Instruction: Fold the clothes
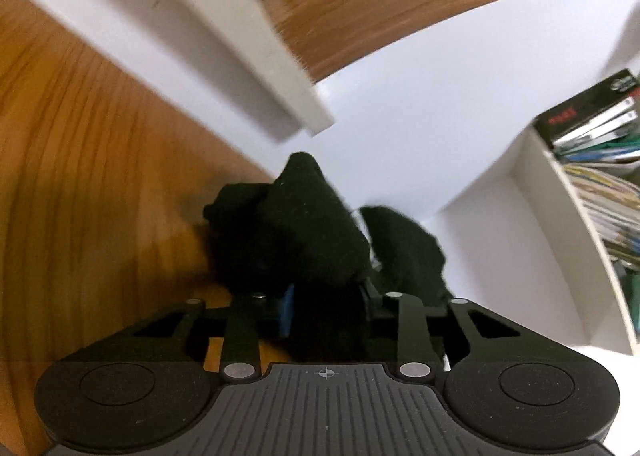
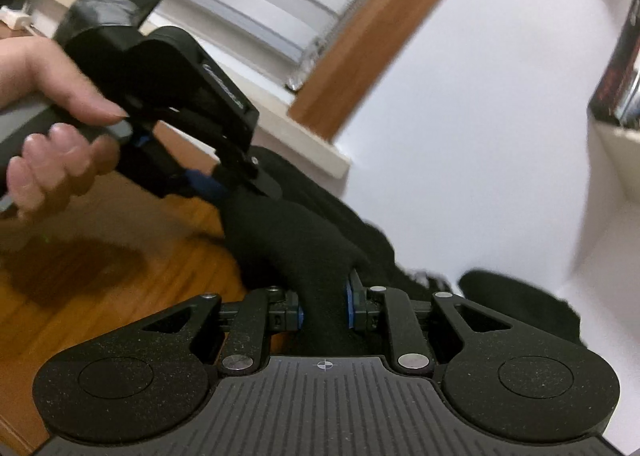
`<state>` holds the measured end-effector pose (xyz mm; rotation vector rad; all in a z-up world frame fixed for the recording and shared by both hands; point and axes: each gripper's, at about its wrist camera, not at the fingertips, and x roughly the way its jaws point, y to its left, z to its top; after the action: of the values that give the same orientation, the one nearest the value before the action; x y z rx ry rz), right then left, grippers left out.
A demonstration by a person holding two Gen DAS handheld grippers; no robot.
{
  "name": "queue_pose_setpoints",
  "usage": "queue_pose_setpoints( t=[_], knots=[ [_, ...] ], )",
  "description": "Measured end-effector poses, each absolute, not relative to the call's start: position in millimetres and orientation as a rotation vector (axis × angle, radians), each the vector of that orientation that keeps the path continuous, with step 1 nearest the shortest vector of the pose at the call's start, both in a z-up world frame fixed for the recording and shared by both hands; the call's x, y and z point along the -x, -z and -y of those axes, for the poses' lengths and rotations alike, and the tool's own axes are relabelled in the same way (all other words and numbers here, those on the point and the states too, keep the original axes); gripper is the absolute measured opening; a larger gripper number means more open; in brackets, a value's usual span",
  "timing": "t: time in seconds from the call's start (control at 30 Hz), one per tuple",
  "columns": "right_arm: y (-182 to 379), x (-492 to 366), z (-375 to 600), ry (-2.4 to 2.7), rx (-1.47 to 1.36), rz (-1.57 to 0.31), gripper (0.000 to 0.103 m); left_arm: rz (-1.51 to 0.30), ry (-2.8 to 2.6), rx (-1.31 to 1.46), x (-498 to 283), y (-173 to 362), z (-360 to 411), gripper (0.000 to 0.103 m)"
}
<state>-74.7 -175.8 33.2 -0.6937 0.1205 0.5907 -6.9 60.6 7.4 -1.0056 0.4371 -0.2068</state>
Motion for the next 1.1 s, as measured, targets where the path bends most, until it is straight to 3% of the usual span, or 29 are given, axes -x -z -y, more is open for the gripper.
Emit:
queue_pose_setpoints(
  t=[0.27,0.47,0.57,0.6,0.67,0.73,0.83,0.93,1.07,1.1],
  knots=[
    [-96.8,110.6,162.5,-0.684,0.636,-0.028,0.017,-0.287,0.232,0.927,57.8,-89.5,-81.3,0.026],
    [-154.8,128.4,174.7,-0.808,0.427,-0.032,0.016,-0.241,0.252,0.792,83.6,-167.4,-77.6,0.025],
    [-171.6,104.0,198.9,-0.860,0.239,-0.099,0.016,-0.257,0.279,0.721,47.7,-194.9,-58.2,0.016],
    [-175.0,91.1,209.2,-0.875,0.164,-0.133,0.016,-0.265,0.289,0.698,33.0,-201.5,-50.3,0.000],
    [-166.3,52.6,233.6,-0.847,0.062,-0.212,0.019,-0.330,0.325,0.624,-17.7,-195.1,-25.4,0.000],
    [-140.3,4.6,255.7,-0.749,0.053,-0.330,0.034,-0.495,0.342,0.543,-83.2,-171.0,0.7,0.019],
    [-92.0,-46.2,294.1,-0.538,0.066,-0.405,0.046,-0.597,0.292,0.536,-125.5,-125.6,8.6,0.023],
    [-62.0,-71.5,320.7,-0.549,0.044,-0.480,0.047,-0.640,0.292,0.508,-137.9,-100.2,0.1,0.045],
    [-41.4,-78.0,321.2,-0.631,0.073,-0.504,0.053,-0.650,0.276,0.430,-136.5,-87.9,-19.7,0.046],
    [-38.2,-73.2,316.7,-0.655,0.072,-0.502,0.055,-0.653,0.268,0.409,-133.6,-86.5,-25.2,0.055]
  ],
)
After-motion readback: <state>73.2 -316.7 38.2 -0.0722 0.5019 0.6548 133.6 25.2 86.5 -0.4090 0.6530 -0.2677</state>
